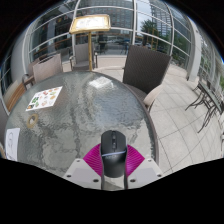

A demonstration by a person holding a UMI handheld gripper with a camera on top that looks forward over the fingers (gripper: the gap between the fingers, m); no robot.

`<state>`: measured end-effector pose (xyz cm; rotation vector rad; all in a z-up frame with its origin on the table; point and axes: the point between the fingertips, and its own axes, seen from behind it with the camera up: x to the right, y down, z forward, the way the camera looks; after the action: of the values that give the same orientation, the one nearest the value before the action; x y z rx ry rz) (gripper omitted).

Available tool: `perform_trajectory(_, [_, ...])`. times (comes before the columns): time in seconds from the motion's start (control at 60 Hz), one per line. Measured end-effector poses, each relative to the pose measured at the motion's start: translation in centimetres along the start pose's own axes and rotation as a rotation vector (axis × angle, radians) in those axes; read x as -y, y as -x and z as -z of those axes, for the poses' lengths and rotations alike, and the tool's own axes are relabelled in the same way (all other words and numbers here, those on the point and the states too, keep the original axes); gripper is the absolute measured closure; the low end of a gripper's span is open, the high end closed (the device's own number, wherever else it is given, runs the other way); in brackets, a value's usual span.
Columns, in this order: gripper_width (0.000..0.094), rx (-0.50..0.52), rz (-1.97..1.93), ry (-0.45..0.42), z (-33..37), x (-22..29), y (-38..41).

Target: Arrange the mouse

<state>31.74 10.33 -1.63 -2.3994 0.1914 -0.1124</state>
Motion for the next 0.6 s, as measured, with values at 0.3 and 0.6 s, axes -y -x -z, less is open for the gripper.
perform_trajectory(0.3, [0.0678,-0.015,-0.005,-0.195,12.6,14.5,9.3])
perform_trajectory(0.6, [0.0679,0.132,0.045,-0.383,25.7,19.6,35.5])
